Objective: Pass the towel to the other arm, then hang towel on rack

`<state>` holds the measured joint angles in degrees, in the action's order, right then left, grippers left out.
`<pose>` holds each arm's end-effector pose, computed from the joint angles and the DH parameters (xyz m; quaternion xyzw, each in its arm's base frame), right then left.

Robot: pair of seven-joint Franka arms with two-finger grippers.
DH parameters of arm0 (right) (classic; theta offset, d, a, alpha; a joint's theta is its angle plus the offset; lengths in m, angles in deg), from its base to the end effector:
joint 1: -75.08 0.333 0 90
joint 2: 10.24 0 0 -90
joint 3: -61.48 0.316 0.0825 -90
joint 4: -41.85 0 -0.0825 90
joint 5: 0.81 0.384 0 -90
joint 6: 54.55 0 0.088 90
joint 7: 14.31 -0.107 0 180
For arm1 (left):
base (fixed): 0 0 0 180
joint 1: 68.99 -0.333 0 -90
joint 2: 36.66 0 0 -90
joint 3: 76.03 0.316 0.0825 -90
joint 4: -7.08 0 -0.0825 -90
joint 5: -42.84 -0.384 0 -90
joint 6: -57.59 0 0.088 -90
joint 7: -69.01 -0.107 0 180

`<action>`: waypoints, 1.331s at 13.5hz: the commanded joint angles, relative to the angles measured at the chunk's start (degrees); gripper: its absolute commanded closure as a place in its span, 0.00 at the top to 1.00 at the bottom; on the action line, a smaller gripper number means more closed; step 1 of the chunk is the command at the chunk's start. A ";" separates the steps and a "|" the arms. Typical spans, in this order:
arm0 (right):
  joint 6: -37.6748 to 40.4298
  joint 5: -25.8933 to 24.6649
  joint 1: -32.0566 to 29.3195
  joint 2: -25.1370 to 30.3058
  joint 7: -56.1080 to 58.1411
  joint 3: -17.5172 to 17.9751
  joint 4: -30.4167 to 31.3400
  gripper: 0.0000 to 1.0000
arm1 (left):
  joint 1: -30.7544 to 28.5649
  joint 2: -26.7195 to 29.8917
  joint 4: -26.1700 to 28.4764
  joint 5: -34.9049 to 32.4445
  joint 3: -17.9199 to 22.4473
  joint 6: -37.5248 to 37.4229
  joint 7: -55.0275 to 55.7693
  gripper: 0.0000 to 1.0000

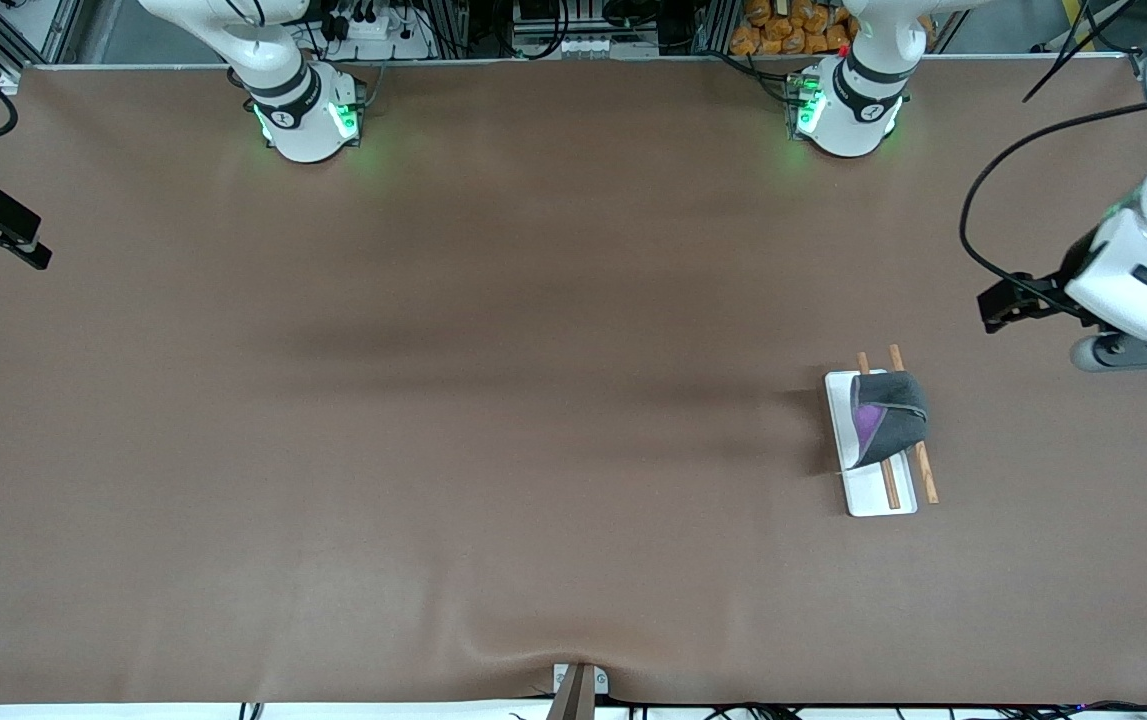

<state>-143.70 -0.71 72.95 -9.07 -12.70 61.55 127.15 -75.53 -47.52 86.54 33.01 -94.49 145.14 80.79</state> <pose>0.5463 -0.0195 0.6731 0.9990 -0.0039 0.0438 0.0005 0.5999 -0.0875 0.6028 -0.9982 -0.0029 0.0077 0.0587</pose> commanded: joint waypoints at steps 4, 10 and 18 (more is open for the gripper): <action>0.38 -0.28 0.02 -0.03 0.42 0.10 -0.22 1.00 | -0.75 2.34 0.61 0.06 -0.35 -0.45 -1.23 1.00; 0.38 -0.28 0.02 -0.03 0.42 0.10 -0.22 1.00 | -0.83 3.74 0.69 1.30 -0.18 -0.27 -1.15 1.00; 0.38 -0.28 0.02 -0.03 0.42 0.10 -0.22 1.00 | 12.33 9.26 8.39 6.83 19.05 5.77 -3.50 1.00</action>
<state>-143.68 -0.71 72.95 -9.16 -12.70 61.56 127.15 -66.51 -42.99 87.97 37.64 -80.95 146.84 79.44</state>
